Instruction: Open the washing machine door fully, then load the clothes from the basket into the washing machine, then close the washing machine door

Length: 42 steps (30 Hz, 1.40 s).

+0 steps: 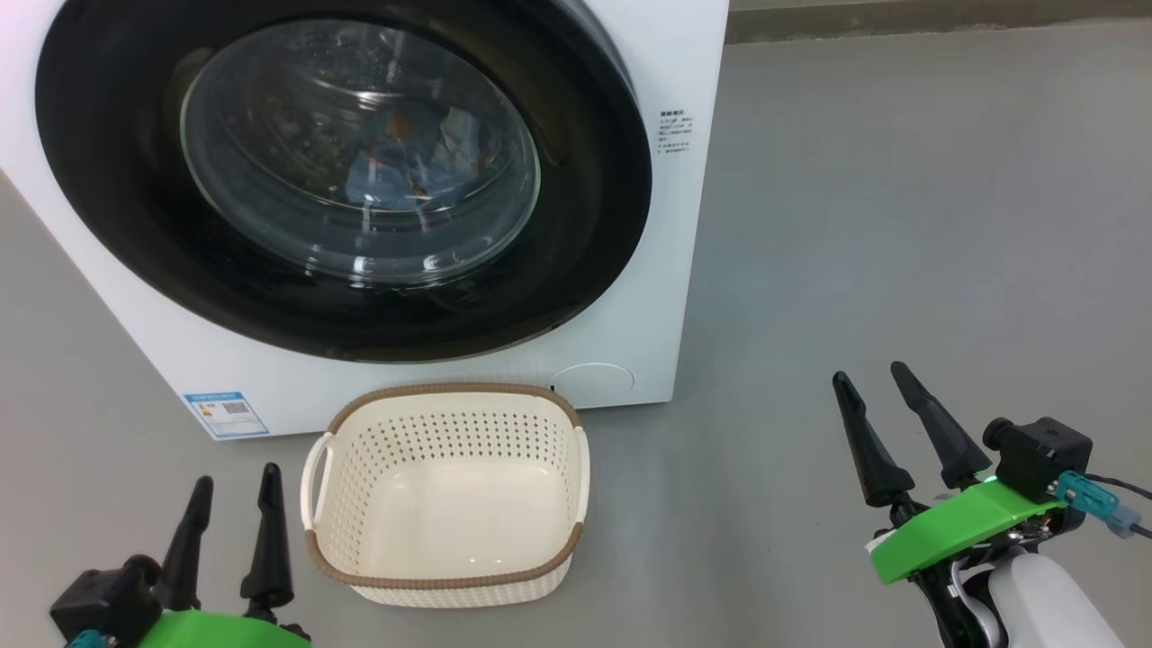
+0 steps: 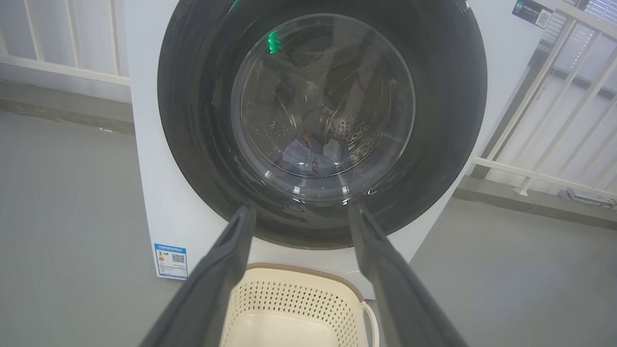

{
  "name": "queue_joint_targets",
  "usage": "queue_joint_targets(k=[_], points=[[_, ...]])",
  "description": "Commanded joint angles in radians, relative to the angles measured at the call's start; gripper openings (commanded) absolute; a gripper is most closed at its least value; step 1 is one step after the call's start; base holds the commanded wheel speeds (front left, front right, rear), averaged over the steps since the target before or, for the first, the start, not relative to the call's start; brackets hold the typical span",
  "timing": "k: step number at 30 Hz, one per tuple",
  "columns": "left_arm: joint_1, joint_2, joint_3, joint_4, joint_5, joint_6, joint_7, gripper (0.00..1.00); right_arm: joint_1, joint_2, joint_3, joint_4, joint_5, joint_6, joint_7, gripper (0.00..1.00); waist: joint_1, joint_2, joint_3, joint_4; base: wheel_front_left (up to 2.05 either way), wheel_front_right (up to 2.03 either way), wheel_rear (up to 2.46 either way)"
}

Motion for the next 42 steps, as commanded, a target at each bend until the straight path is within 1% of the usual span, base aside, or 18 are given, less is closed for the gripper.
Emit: queue_joint_targets(k=[1,42], points=[[-0.014,0.024,0.028,-0.025,-0.001,0.001,-0.006,1.0,0.005,0.001,0.015,-0.028,-0.019,-0.002,-0.005,1.0,0.0,0.0,0.0,0.0,0.0,0.0,0.0],[-0.031,0.021,0.033,-0.037,0.0,-0.001,-0.006,1.0,-0.001,0.016,0.009,-0.026,-0.027,-0.002,-0.005,1.0,0.0,0.0,0.025,0.013,0.0,0.0,0.0]])
